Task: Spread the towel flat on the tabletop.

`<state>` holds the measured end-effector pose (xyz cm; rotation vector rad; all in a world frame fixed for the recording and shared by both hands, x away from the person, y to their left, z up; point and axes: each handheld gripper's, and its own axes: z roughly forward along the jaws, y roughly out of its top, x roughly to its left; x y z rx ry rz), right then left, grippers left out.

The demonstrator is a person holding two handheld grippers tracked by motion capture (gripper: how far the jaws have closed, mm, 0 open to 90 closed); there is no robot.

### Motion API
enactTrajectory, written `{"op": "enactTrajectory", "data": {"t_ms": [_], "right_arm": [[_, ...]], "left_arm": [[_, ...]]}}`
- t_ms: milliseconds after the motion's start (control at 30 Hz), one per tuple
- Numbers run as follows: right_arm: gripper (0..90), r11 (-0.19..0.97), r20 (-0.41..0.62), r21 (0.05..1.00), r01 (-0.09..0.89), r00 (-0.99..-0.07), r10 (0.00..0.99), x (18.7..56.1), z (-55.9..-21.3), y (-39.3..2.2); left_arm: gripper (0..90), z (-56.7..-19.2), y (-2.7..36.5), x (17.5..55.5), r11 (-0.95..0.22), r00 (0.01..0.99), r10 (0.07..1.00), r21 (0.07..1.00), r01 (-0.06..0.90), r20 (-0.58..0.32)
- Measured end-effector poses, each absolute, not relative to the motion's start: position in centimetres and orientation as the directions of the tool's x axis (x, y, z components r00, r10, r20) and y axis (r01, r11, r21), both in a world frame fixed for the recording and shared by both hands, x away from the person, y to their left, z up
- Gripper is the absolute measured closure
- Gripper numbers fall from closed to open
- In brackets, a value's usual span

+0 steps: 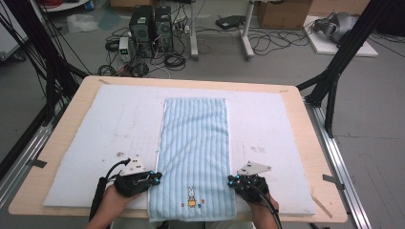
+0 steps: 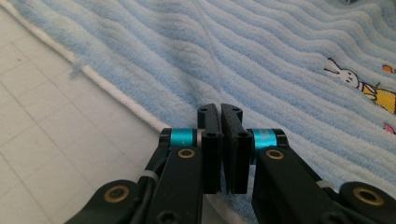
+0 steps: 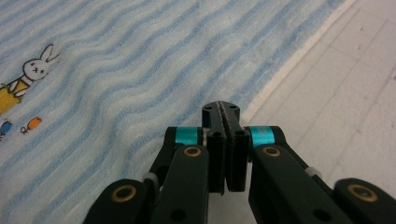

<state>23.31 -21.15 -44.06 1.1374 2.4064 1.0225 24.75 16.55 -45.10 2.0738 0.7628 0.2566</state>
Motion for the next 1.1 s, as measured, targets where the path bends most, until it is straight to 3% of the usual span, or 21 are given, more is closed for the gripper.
{"op": "enactTrajectory", "data": {"t_ms": [33, 67, 100, 167, 300, 433, 733, 767, 900, 1100], "right_arm": [[89.0, 0.438, 0.034, 0.712, 0.549, -0.65, 0.759, 23.1, -44.0, -21.1], [83.2, 0.428, 0.039, 0.719, 0.548, -0.646, 0.762, 23.0, -43.9, -21.1], [74.8, 0.394, 0.061, 0.737, 0.55, -0.634, 0.771, 23.0, -43.8, -21.1], [68.2, 0.363, 0.087, 0.754, 0.547, -0.631, 0.771, 23.1, -43.7, -21.0], [69.5, 0.409, 0.062, 0.743, 0.529, -0.664, 0.745, 24.0, -44.3, -19.5], [87.4, 0.428, 0.073, 0.729, 0.534, -0.682, 0.727, 24.1, -44.5, -19.4], [88.0, 0.488, 0.102, 0.702, 0.519, -0.751, 0.653, 22.2, -44.1, -20.8], [86.8, 0.484, 0.11, 0.704, 0.521, -0.752, 0.649, 22.1, -44.1, -21.0], [66.5, 0.414, 0.133, 0.751, 0.515, -0.732, 0.668, 23.2, -43.9, -21.5], [63.5, 0.349, 0.105, 0.775, 0.526, -0.652, 0.751, 26.7, -43.7, -21.5]], "left_arm": [[85.7, -45.1, 16.6, 24.7, -0.411, 0.786, 0.609, 0.807, 0.424, -0.103], [84.1, -45.1, 16.7, 24.8, -0.401, 0.778, 0.618, 0.808, 0.433, -0.111], [78.5, -45.1, 16.7, 24.9, -0.389, 0.769, 0.628, 0.807, 0.444, -0.12], [67.7, -45.1, 16.7, 25.3, -0.364, 0.751, 0.648, 0.813, 0.454, -0.129], [59.6, -44.8, 16.9, 26.5, -0.32, 0.727, 0.67, 0.825, 0.467, -0.151], [58.8, -44.3, 17.2, 27.7, -0.267, 0.701, 0.692, 0.84, 0.472, -0.174], [58.9, -43.4, 17.7, 29.9, -0.231, 0.686, 0.705, 0.856, 0.463, -0.181], [58.8, -43.4, 17.7, 30.2, -0.231, 0.684, 0.707, 0.855, 0.464, -0.18], [57.5, -43.6, 17.6, 31.6, -0.227, 0.666, 0.722, 0.845, 0.485, -0.188], [59.3, -44.3, 17.0, 33.5, -0.281, 0.66, 0.737, 0.823, 0.494, -0.145]]}}
